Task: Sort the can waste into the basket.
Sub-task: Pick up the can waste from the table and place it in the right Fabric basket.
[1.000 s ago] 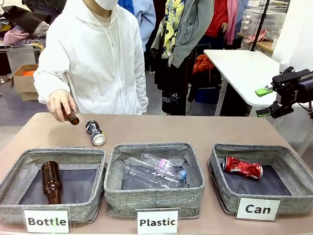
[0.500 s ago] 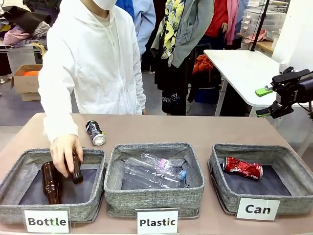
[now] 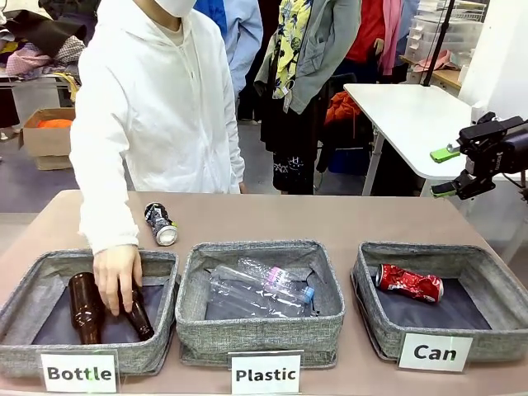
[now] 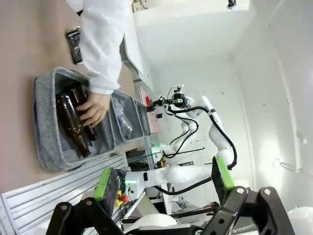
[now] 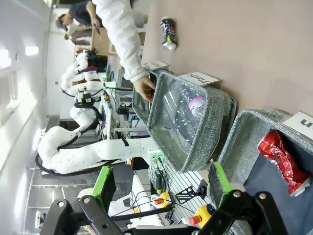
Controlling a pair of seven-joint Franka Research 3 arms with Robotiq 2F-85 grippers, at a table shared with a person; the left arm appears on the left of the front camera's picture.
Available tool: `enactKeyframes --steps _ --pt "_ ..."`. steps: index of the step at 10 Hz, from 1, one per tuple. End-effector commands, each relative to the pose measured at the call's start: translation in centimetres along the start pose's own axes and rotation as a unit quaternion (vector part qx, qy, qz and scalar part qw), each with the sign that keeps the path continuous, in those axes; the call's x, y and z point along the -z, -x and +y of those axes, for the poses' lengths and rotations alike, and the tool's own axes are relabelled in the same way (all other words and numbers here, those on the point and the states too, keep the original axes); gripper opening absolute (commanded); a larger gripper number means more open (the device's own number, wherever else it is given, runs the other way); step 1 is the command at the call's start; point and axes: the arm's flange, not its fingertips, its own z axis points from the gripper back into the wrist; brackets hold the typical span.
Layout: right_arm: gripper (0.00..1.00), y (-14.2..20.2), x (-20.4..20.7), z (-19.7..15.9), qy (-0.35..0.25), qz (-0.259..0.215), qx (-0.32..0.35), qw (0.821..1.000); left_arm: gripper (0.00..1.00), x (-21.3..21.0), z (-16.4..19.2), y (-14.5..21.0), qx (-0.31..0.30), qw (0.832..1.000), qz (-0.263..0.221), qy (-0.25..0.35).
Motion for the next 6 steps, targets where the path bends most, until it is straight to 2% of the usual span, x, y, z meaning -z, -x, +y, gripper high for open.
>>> enactKeyframes --steps 1,3,6 --pt "1.00 0.0 -0.2 0.2 0.001 0.003 -0.010 1.000 1.00 -2.6 -0.2 -2.1 -0.001 1.000 0.019 -0.015" --pt "1.00 0.0 -0.2 0.2 0.001 0.003 -0.010 1.000 1.00 -1.5 -2.3 -3.7 -0.008 0.997 0.038 -0.063" --pt "1.00 0.0 -0.2 0.2 0.001 0.003 -0.010 1.000 1.00 -1.8 -1.4 -3.2 -0.016 0.982 0.084 -0.167"
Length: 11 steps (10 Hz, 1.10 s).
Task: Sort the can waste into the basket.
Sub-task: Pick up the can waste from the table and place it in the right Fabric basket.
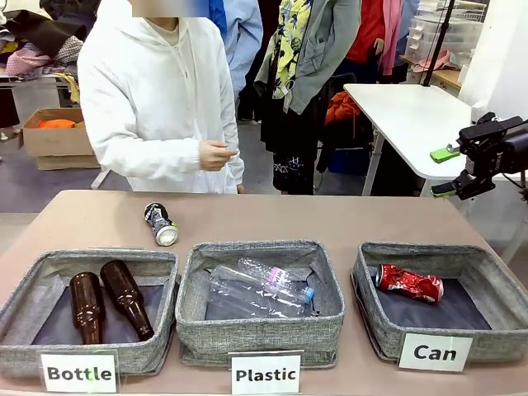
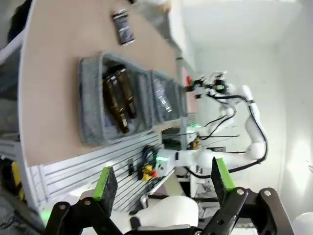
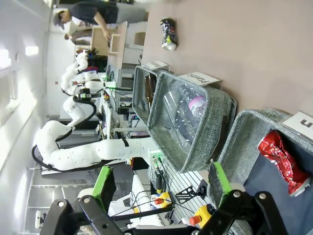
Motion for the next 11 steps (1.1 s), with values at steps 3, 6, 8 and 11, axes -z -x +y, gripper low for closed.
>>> enactKeyframes --steps 3,6,8,11 --pt "1.00 0.0 -0.3 0.2 0.001 0.003 -0.010 1.000 1.00 19.3 -13.3 -13.7 0.017 0.991 0.051 -0.122" --pt "1.00 0.0 -0.3 0.2 0.001 0.003 -0.010 1.000 1.00 8.9 -6.5 -6.3 0.015 0.994 0.034 -0.105" --pt "1.00 0.0 -0.3 0.2 0.001 0.003 -0.010 1.000 1.00 8.9 -6.5 -6.3 0.015 0.994 0.034 -0.105" --pt "1.00 0.0 -0.3 0.2 0.001 0.003 -0.010 1.000 1.00 9.1 -6.3 -5.8 0.006 0.994 0.026 -0.109"
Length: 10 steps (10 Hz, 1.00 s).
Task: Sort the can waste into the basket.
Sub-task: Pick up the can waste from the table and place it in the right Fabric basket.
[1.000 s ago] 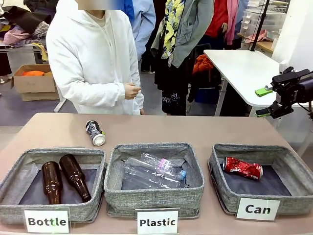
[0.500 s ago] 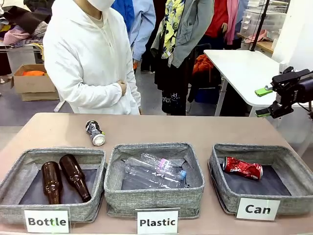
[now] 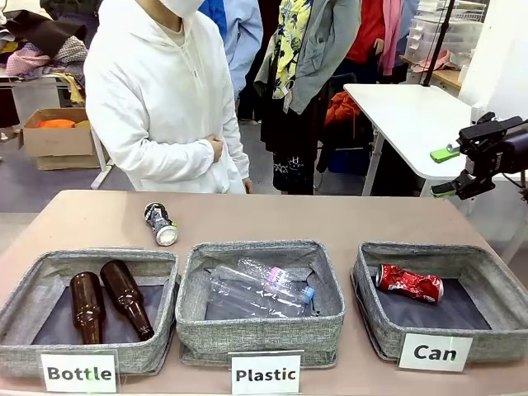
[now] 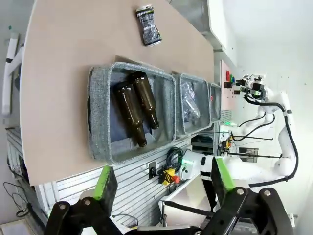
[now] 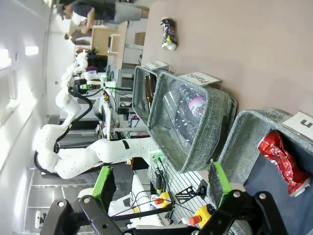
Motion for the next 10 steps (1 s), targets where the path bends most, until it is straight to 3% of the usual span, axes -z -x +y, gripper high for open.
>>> enactKeyframes --steps 1,3,4,6,7,10 --pt "1.00 0.0 -0.3 0.2 0.001 0.002 -0.009 1.000 1.00 2.5 -1.6 0.9 0.056 0.998 0.010 -0.013" --pt "1.00 0.0 -0.3 0.2 0.001 0.002 -0.009 1.000 1.00 7.7 -5.2 -2.6 0.118 0.992 -0.001 -0.038" --pt "1.00 0.0 -0.3 0.2 0.001 0.002 -0.009 1.000 1.00 11.1 -7.0 -4.6 0.134 0.989 0.030 -0.058" --pt "1.00 0.0 -0.3 0.2 0.001 0.002 -0.009 1.000 1.00 17.5 -10.0 -8.3 0.138 0.982 0.064 -0.107" --pt "1.00 0.0 -0.3 0.2 0.001 0.002 -0.009 1.000 1.00 21.7 -11.2 -10.0 0.128 0.977 0.068 -0.157" --pt "1.00 0.0 -0.3 0.2 0.001 0.002 -0.009 1.000 1.00 30.6 -13.5 -13.3 0.131 0.961 0.080 -0.229"
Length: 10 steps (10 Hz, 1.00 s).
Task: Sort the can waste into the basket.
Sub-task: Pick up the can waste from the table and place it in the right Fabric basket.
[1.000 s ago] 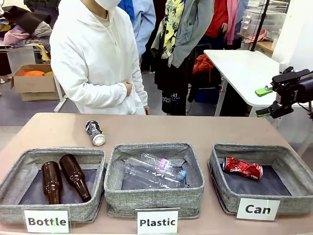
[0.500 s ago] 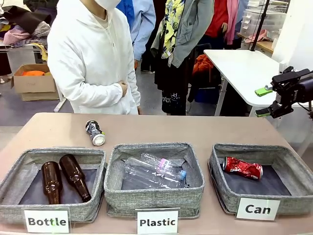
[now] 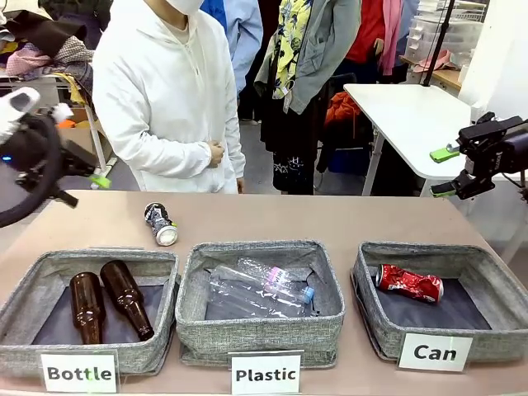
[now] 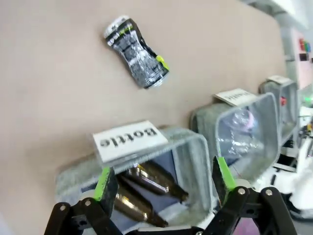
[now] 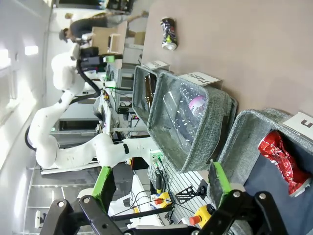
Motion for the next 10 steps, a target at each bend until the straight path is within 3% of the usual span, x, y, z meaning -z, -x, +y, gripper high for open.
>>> enactKeyframes --steps 1,4,7,9,10 --pt "1.00 0.0 -0.3 0.2 0.001 0.002 -0.009 1.000 1.00 2.3 -1.3 -3.6 -0.015 0.998 0.019 -0.052" --pt "1.00 0.0 -0.3 0.2 0.001 0.002 -0.009 1.000 1.00 8.5 -3.5 -8.3 -0.086 0.990 0.052 -0.098" --pt "1.00 0.0 -0.3 0.2 0.001 0.002 -0.009 1.000 1.00 13.5 -4.4 -11.5 -0.190 0.970 0.045 -0.144" --pt "1.00 0.0 -0.3 0.2 0.001 0.002 -0.009 1.000 1.00 16.3 -4.6 -12.2 -0.280 0.938 0.034 -0.199" --pt "1.00 0.0 -0.3 0.2 0.001 0.002 -0.009 1.000 1.00 17.8 -4.9 -12.5 -0.286 0.932 0.022 -0.221"
